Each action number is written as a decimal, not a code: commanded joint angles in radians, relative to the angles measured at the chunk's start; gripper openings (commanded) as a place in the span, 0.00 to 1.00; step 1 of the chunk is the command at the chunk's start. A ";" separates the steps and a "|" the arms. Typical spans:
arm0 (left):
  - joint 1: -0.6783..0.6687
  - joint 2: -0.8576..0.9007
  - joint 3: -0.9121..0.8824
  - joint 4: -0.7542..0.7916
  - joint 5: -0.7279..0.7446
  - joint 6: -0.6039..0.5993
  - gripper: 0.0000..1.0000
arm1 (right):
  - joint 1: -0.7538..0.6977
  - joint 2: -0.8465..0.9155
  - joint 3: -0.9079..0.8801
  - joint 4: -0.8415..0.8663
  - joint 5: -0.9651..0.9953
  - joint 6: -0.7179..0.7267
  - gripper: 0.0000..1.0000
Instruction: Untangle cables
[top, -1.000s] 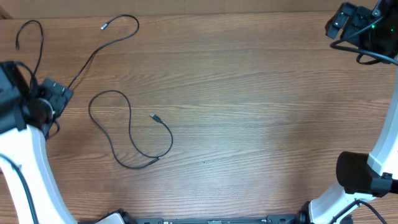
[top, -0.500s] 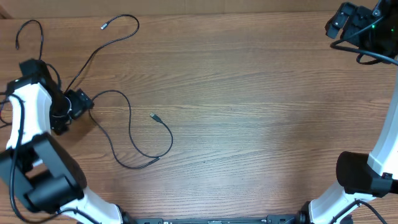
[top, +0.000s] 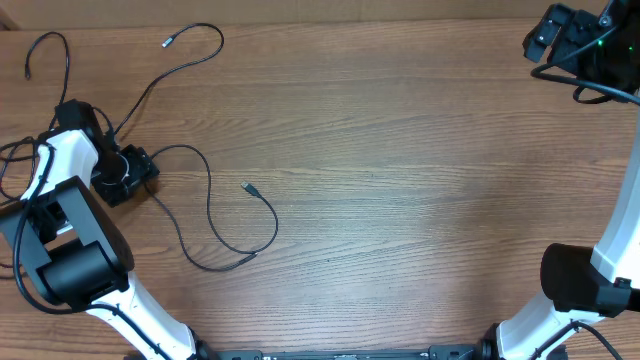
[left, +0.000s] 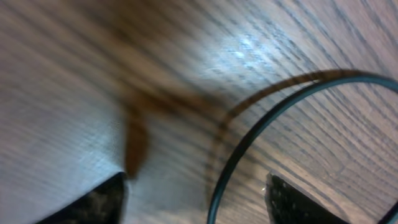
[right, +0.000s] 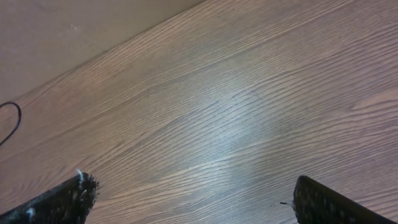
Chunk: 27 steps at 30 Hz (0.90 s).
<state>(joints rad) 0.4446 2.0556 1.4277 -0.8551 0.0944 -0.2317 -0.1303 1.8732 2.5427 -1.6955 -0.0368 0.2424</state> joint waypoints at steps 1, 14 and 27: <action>-0.010 0.015 0.007 0.007 0.029 0.028 0.41 | -0.001 -0.018 0.003 0.002 0.001 0.005 1.00; 0.059 -0.026 0.045 -0.259 -0.262 -0.416 0.04 | -0.001 -0.018 0.003 0.002 0.001 0.005 1.00; 0.277 -0.269 0.064 -0.354 -0.271 -0.620 0.04 | -0.001 -0.018 0.003 0.002 0.001 0.005 1.00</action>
<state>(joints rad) 0.6571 1.8538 1.4677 -1.1927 -0.1726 -0.7486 -0.1303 1.8732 2.5427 -1.6955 -0.0372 0.2424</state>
